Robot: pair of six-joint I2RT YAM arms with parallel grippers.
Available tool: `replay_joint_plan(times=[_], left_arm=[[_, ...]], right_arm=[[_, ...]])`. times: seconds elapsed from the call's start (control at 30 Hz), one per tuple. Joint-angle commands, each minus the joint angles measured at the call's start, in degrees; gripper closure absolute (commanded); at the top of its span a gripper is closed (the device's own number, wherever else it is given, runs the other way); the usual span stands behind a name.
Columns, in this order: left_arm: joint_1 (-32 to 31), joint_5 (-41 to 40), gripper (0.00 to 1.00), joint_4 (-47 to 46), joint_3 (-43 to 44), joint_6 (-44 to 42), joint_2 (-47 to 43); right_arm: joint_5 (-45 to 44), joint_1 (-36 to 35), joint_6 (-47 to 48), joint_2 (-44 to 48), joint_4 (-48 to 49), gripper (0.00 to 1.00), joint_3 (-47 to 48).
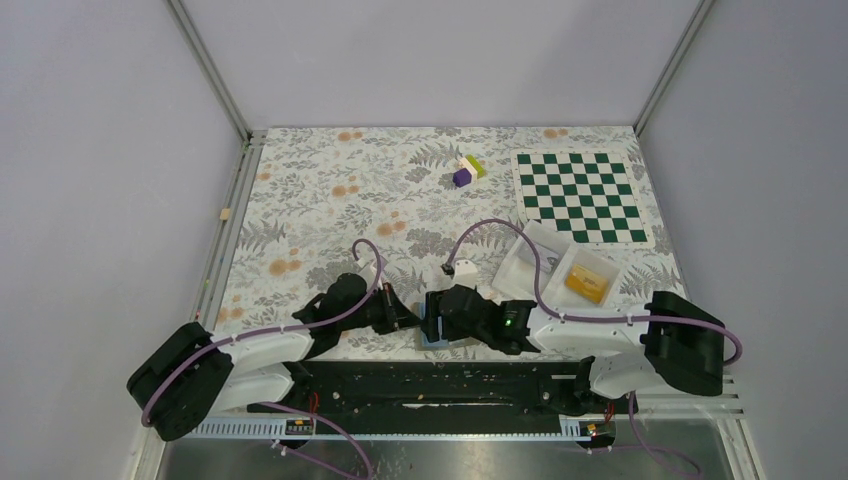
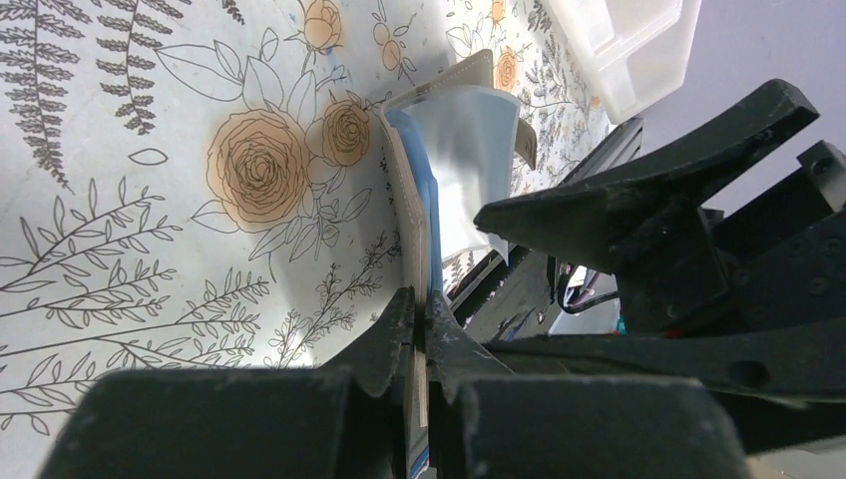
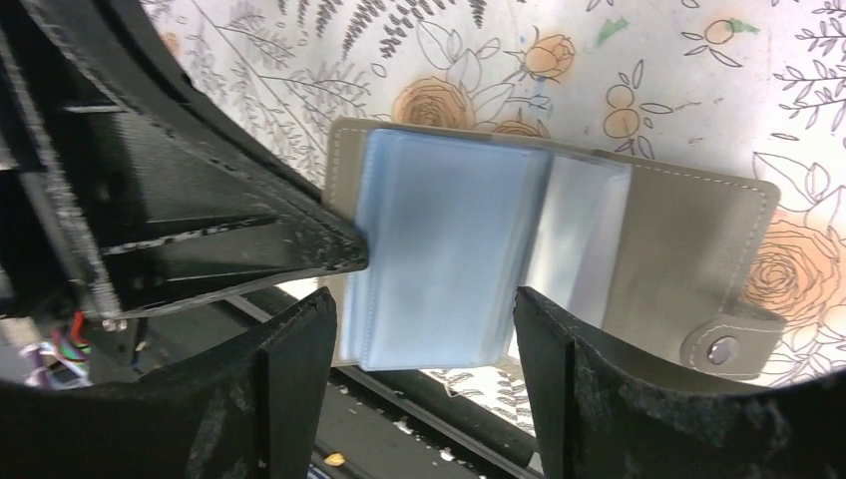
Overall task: Take the credit cards out of the card holder
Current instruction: Remove the credit card from the card holder.
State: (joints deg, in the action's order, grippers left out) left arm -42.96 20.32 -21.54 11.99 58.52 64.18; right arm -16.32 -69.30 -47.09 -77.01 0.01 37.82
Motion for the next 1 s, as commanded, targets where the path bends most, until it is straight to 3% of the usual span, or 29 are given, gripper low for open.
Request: replay_joint_plan(times=[0.0,0.53,0.77,0.97], left_arm=[[-0.3,-1.1,1.0,-0.7,2.4,-0.2,-1.7],[-0.3,-1.5,1.0,0.8,2.5,-0.3,-3.1],[-0.4,-1.0,1.0,0.8,2.4,0.6,-3.0],[-0.3,-1.3,1.0,0.4,2.1,1.1,-2.9]], right_arm=[[-4.5,-1.0,0.7,-1.7,-3.0,0.27,2.9],[-6.3,-1.4,0.7,-2.6,-2.6,0.38,1.1],[-0.1,-1.4,0.8,2.3,4.6,0.28,-2.5],[0.7,-1.7,0.1,1.1,4.1,0.26,-2.0]])
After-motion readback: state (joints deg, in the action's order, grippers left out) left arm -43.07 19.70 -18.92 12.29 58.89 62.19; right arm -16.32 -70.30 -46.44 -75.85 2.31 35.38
